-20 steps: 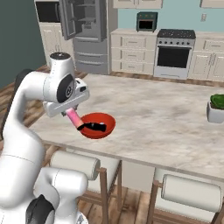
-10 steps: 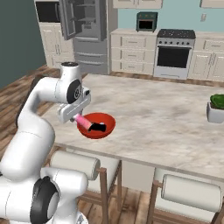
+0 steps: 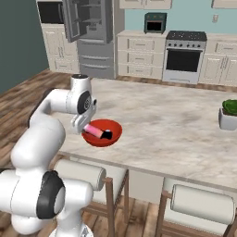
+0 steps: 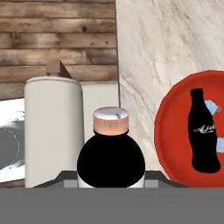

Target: Open the fridge, grab two sodas, and place both sodas inside the bowl with ice on the dining counter.

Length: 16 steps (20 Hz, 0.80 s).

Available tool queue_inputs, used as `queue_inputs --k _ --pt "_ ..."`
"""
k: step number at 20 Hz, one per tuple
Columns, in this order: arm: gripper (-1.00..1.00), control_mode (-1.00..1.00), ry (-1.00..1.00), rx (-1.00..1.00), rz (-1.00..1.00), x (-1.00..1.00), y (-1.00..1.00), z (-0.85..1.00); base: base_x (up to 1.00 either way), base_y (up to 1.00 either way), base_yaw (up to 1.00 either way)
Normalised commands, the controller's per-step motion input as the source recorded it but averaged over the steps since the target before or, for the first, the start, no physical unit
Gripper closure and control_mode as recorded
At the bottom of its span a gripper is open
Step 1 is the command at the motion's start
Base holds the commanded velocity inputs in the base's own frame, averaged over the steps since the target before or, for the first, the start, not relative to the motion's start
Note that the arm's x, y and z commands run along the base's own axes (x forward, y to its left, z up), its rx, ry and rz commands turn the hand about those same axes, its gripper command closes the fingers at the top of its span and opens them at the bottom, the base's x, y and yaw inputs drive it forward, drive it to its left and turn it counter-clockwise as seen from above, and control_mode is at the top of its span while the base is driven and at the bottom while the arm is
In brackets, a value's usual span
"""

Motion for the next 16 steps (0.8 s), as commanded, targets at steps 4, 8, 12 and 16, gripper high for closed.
queue_inputs --k 4,8,12,16 --pt "1.0 -1.0 0.0 -0.01 0.13 0.52 0.0 -0.44 0.0 0.0 0.0" --pt "1.0 -1.0 0.0 -0.02 0.06 0.51 0.0 -0.34 0.0 0.0 0.0" --pt "1.0 -1.0 0.0 -0.03 0.03 0.52 0.0 -0.27 0.0 0.0 0.0" --pt "1.0 -1.0 0.0 -0.04 0.02 0.5 0.01 -0.31 0.0 0.0 0.0"
